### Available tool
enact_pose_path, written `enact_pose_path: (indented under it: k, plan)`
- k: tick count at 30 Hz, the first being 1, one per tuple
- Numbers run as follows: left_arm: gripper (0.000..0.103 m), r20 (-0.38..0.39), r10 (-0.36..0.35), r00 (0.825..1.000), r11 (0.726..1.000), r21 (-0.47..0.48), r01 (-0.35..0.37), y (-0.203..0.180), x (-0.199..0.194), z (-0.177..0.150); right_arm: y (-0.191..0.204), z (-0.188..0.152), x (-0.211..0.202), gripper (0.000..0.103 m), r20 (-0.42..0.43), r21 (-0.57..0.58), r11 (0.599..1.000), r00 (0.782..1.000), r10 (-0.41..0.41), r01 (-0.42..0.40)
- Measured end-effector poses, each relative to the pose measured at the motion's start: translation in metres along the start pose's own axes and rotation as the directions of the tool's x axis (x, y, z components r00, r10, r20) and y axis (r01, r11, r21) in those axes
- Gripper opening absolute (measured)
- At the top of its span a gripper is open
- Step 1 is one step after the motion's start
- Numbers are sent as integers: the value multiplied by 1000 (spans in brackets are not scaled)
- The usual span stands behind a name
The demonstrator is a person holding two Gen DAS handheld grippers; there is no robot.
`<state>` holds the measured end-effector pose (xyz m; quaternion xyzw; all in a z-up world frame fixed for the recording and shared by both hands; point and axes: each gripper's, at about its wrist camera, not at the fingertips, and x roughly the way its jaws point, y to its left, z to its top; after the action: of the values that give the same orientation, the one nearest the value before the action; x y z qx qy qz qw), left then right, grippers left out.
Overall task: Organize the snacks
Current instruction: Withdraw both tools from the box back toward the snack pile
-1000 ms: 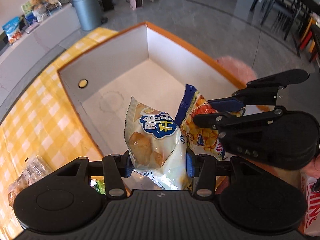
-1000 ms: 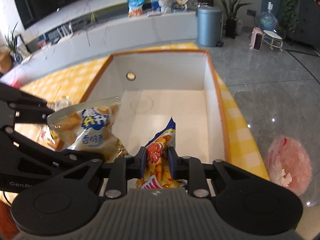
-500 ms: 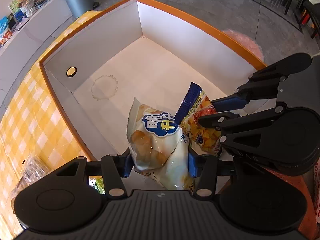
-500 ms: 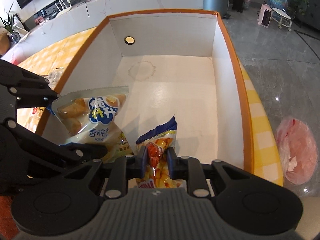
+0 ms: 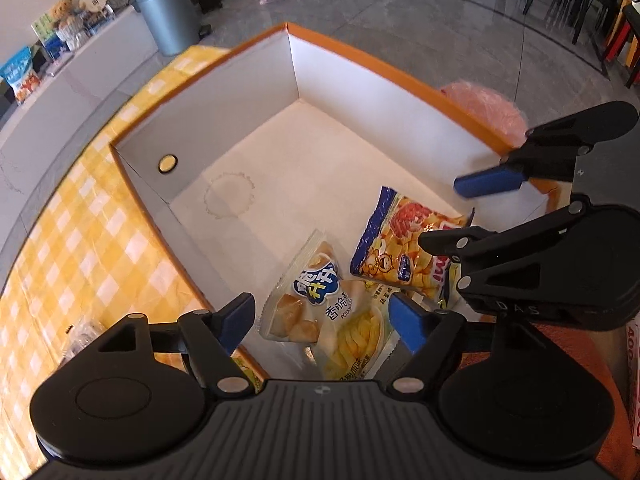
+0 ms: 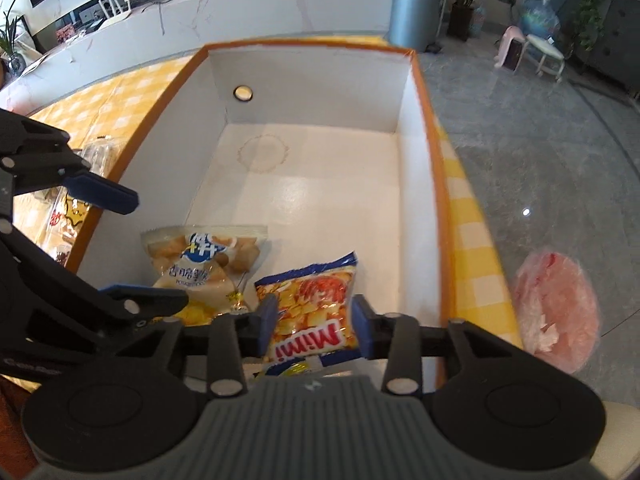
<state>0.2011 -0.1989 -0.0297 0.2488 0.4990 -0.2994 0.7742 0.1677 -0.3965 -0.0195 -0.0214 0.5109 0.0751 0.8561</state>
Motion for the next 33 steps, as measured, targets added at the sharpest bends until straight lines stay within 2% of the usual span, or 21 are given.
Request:
enact_pose_path:
  k: [2, 4, 7, 9, 13, 16, 19, 20, 22, 25, 29, 31, 33]
  plan:
    - [90, 35, 4, 999, 1000, -6, -4, 0, -9, -4, 2, -1, -8, 59, 34, -18, 999, 999, -27, 28]
    - [90, 75, 9, 997, 1000, -18, -7, 1, -20, -9, 6, -1, -18, 67, 78, -35, 998, 996, -51, 54]
    - [90, 141, 3, 990, 998, -61, 5, 3, -39, -19, 10, -4, -31, 70, 134, -48, 996, 988, -72, 79]
    - [90, 200, 21, 980, 996, -93, -2, 5, -51, -27, 14, -8, -38, 71, 172, -54, 994, 981, -88, 99]
    - [90, 342, 63, 938, 990, -144, -14, 8, -76, -49, 23, -18, -48, 76, 268, -52, 994, 960, -76, 93]
    - [90, 429, 96, 898, 981, -193, -12, 12, -92, -69, 29, -28, -58, 80, 345, -15, 996, 936, -73, 84]
    - [89, 497, 138, 857, 968, -252, -10, 15, -102, -93, 37, -37, -68, 85, 421, 24, 999, 906, -38, 31]
    - [89, 513, 156, 844, 962, -274, -11, 16, -104, -101, 41, -41, -70, 90, 441, 29, 999, 897, -27, 16]
    - [89, 541, 200, 817, 946, -323, -18, 20, -111, -118, 50, -47, -76, 93, 479, 34, 999, 878, -17, 0]
    - [89, 559, 244, 793, 929, -369, -26, 22, -114, -141, 67, -58, -81, 96, 530, 38, 999, 848, 9, -35]
    - [85, 565, 273, 779, 891, -454, 17, 34, -118, -172, 89, -72, -84, 95, 577, 44, 996, 816, 39, -79]
    - [85, 554, 297, 778, 870, -492, 18, 40, -119, -187, 99, -77, -83, 94, 586, 49, 994, 809, 47, -94]
    - [85, 541, 319, 778, 856, -516, 8, 44, -119, -203, 111, -81, -81, 91, 575, 53, 992, 815, 66, -117]
